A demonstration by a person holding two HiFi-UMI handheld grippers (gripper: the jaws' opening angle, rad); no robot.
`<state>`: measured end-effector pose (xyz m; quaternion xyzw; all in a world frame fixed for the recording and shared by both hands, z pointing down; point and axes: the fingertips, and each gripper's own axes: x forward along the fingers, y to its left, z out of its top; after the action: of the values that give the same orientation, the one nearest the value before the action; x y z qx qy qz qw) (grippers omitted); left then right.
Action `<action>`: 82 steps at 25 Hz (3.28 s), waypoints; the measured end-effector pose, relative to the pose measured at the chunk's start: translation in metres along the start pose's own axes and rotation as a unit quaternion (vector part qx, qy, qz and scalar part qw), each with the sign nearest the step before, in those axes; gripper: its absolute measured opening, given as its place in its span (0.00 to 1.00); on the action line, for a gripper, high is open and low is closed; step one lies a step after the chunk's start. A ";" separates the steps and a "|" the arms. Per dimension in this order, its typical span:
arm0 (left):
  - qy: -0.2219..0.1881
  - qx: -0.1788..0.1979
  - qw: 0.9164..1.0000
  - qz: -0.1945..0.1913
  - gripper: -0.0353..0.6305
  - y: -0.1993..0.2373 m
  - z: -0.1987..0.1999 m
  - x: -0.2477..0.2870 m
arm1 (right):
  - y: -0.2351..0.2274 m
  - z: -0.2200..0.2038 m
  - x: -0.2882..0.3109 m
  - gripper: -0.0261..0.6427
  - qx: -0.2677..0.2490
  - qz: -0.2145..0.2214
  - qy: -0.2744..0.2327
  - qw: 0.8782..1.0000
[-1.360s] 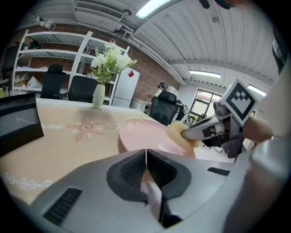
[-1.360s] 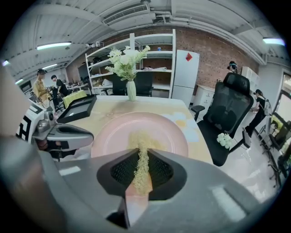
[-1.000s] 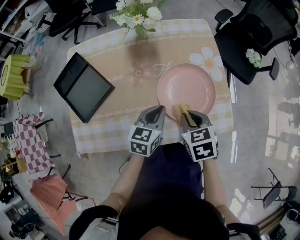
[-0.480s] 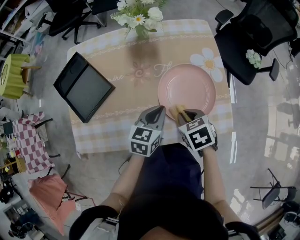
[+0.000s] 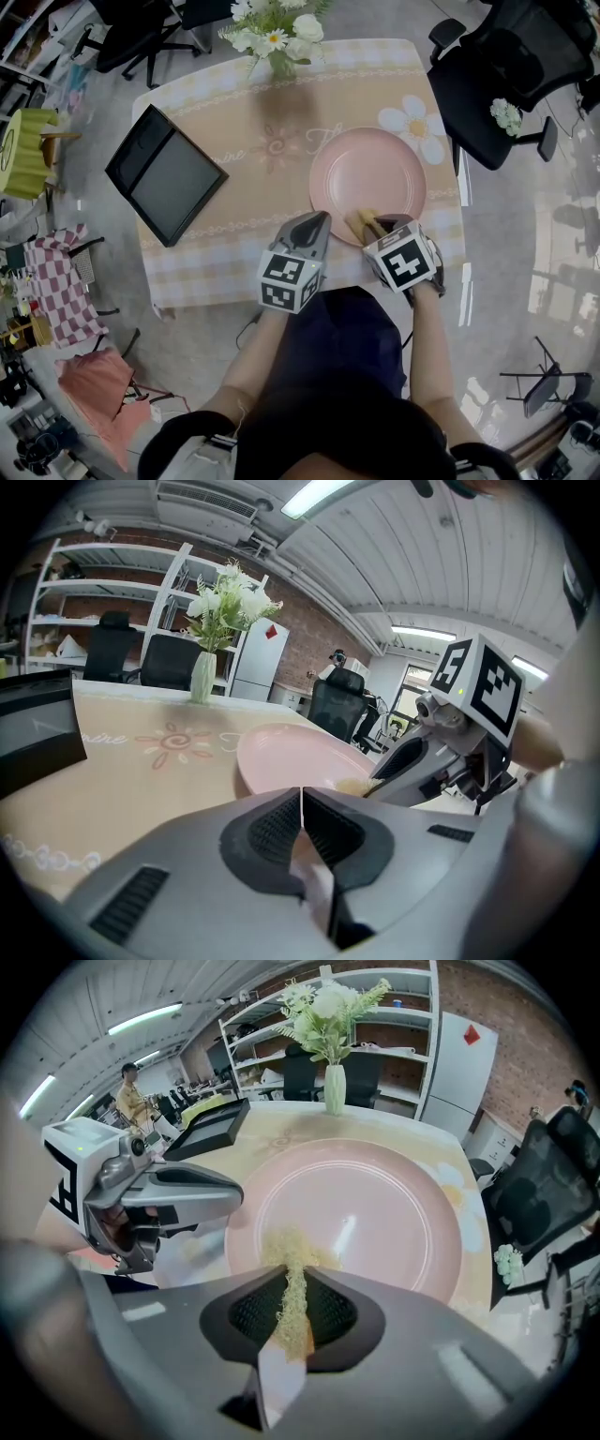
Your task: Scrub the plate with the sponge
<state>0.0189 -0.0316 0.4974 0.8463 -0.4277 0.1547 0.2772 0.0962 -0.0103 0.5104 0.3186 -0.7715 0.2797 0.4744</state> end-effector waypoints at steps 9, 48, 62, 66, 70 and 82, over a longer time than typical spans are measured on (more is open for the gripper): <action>0.001 0.001 1.000 0.001 0.08 0.000 0.001 0.002 | -0.015 -0.005 -0.004 0.11 0.002 -0.013 0.006 1.000; 0.000 -0.002 1.000 0.012 0.08 0.011 0.002 -0.001 | -0.097 -0.002 -0.012 0.11 0.050 -0.140 -0.028 0.988; -0.009 0.006 1.000 0.022 0.08 0.014 0.014 -0.006 | -0.125 0.017 -0.028 0.11 0.079 -0.226 -0.141 0.961; -0.015 0.013 1.000 0.022 0.08 0.012 0.023 -0.009 | -0.131 0.017 -0.040 0.11 0.140 -0.203 -0.184 0.952; -0.028 0.019 0.999 0.017 0.08 0.007 0.036 -0.012 | -0.141 0.014 -0.059 0.11 0.172 -0.199 -0.218 0.940; -0.097 0.051 0.994 0.006 0.08 -0.004 0.100 -0.030 | -0.152 0.025 -0.174 0.12 0.202 -0.258 -0.419 0.847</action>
<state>0.0067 -0.0703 0.4013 0.8675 -0.4495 0.0954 0.1905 0.2574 -0.0872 0.3621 0.6821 -0.7132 0.1366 0.0863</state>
